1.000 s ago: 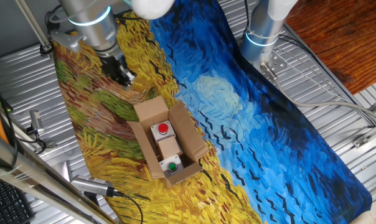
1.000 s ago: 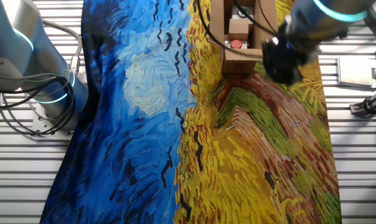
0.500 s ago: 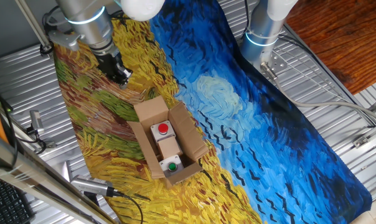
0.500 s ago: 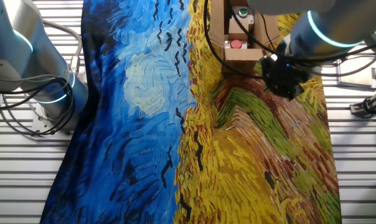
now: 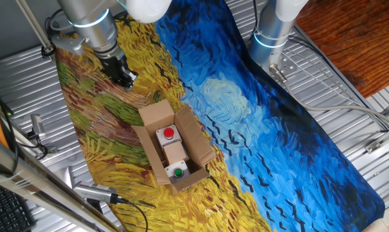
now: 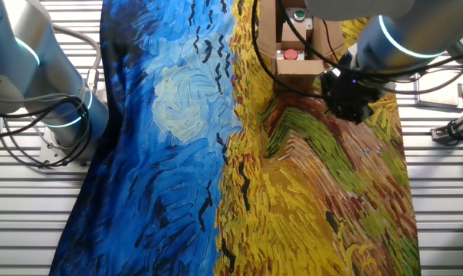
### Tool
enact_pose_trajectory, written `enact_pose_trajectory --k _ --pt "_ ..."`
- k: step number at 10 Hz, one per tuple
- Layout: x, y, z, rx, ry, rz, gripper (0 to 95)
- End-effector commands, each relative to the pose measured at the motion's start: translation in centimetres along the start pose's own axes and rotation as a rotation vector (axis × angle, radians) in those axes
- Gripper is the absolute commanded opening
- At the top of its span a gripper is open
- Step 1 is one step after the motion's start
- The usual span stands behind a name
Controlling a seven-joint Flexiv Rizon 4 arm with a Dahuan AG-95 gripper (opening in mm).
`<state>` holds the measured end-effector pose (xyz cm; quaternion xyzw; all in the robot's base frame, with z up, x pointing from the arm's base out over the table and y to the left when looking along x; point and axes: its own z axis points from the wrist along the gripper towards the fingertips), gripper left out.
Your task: Open a box
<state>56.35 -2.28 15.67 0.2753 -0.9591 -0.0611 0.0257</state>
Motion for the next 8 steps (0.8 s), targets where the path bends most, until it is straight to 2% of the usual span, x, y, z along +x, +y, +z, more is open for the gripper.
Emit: enact_pose_trajectory --k 1,3,4,5,6,8 --pt "0.3 -2.0 0.8 -0.016 -0.007 0.011 0.0" --pt "0.3 -4.9 1.6 -0.015 -0.004 -0.077 0.0" --pt "0.4 -5.3 1.8 -0.012 -0.003 -0.091 0.0" --pt "0.5 -5.3 1.9 -0.004 0.001 -0.081 0.0" --pt "0.5 -5.2 1.9 0.002 0.001 -0.024 0.0" --pt "0.5 -5.1 1.9 0.005 0.004 -0.021 0.0"
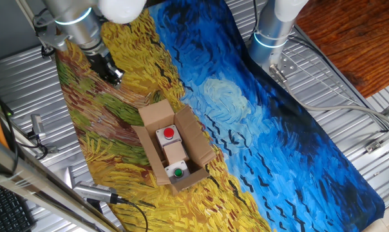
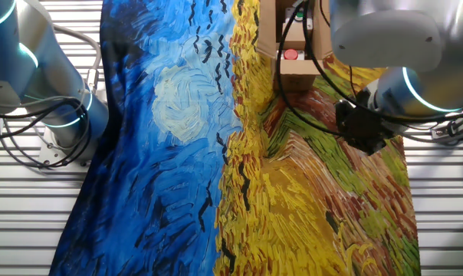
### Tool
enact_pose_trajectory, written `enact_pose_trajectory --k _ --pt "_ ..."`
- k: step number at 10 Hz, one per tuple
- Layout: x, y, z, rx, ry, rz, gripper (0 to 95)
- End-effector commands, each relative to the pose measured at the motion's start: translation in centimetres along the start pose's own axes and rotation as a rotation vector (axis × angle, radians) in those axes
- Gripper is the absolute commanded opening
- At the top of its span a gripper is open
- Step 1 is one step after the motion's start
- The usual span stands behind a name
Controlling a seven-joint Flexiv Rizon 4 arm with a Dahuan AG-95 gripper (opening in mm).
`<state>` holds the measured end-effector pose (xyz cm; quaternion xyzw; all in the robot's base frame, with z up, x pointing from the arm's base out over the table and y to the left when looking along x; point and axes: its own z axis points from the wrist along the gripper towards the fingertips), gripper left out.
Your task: Open a box
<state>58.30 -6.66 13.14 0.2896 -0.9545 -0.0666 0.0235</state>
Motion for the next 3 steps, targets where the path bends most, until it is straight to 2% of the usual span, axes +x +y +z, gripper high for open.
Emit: enact_pose_trajectory --k 1,3 --pt "-0.14 -0.10 0.05 0.015 0.010 0.011 0.0" --pt "-0.13 -0.09 0.05 0.017 0.011 0.012 0.0"
